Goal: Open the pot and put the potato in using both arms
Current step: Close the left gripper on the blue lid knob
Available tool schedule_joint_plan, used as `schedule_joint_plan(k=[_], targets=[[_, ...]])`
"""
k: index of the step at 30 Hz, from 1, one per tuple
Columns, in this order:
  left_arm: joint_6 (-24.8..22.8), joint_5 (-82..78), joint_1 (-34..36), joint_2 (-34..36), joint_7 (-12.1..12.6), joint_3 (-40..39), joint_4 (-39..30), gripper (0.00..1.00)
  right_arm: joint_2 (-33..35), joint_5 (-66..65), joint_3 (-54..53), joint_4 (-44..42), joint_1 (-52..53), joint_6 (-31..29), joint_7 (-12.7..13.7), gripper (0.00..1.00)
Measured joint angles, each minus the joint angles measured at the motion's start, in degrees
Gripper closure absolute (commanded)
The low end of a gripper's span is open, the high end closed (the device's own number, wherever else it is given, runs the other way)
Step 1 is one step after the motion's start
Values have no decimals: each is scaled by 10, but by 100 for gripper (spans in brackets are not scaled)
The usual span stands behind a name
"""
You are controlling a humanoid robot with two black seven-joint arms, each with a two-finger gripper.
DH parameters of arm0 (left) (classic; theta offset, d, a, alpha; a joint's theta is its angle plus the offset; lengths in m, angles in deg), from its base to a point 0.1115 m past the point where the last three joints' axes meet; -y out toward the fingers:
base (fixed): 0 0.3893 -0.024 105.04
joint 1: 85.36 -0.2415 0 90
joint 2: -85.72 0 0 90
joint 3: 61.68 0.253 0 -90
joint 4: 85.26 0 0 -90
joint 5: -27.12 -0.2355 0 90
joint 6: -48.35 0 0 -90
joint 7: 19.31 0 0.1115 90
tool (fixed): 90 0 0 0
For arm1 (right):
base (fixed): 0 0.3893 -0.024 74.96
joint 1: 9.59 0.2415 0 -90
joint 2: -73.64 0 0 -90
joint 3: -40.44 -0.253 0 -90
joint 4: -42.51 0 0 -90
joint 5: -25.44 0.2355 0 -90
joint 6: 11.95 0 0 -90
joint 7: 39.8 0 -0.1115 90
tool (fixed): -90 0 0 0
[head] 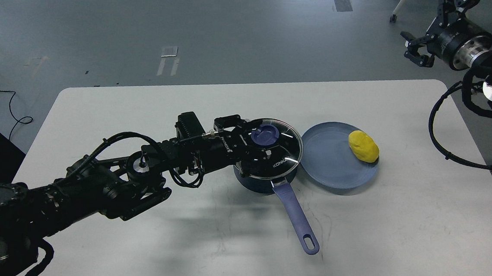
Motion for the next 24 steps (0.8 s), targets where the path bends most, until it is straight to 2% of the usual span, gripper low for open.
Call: schedule_joint_plan(k=[4, 6, 8, 24], targets=[[1, -1, 3, 1, 0, 0, 0, 55, 0, 0, 0, 0, 1, 0, 0, 0], [1, -1, 5, 1, 0, 0, 0, 72, 0, 0, 0, 0, 1, 0, 0, 0], [1, -1, 6, 1, 0, 0, -2, 83, 0, 0, 1, 0, 1, 0, 0, 0], [-2, 3, 18, 7, -1, 25, -9, 82, 0, 0, 1, -1, -4, 0, 0, 0]])
